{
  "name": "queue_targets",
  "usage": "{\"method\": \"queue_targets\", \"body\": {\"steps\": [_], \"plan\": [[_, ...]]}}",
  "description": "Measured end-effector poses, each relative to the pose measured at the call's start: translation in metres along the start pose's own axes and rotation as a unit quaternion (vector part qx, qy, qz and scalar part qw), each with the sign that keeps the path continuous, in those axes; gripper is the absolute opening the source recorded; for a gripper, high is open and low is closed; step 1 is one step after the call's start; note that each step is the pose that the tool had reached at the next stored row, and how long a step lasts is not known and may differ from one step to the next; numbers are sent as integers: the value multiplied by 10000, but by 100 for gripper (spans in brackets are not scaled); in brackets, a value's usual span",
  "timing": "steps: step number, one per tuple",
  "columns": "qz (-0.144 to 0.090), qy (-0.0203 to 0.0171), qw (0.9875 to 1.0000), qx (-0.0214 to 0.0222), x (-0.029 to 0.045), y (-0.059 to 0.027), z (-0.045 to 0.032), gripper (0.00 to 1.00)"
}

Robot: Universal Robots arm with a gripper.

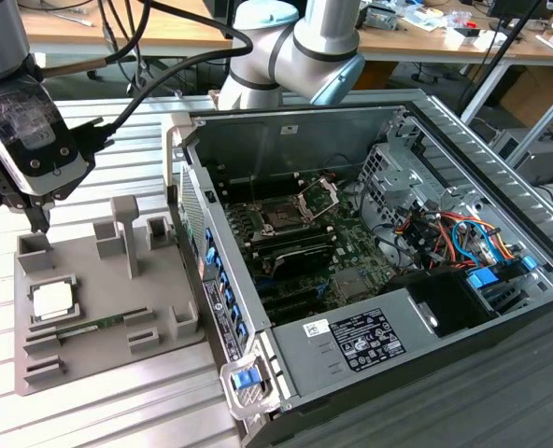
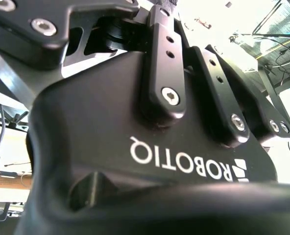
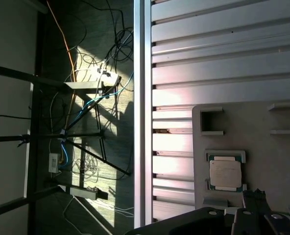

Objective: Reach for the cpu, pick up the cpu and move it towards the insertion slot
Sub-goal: 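Reach for the cpu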

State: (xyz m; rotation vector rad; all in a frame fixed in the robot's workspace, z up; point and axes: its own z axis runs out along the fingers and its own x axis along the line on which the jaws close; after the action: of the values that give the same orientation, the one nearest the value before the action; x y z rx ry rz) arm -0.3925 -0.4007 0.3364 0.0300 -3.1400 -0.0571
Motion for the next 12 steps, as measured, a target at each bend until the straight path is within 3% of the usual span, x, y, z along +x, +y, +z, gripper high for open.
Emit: {"method": "queue_targets", "body": {"steps": [12], "plan": [[0,0,10000,0,4,-1,26,11]]}}
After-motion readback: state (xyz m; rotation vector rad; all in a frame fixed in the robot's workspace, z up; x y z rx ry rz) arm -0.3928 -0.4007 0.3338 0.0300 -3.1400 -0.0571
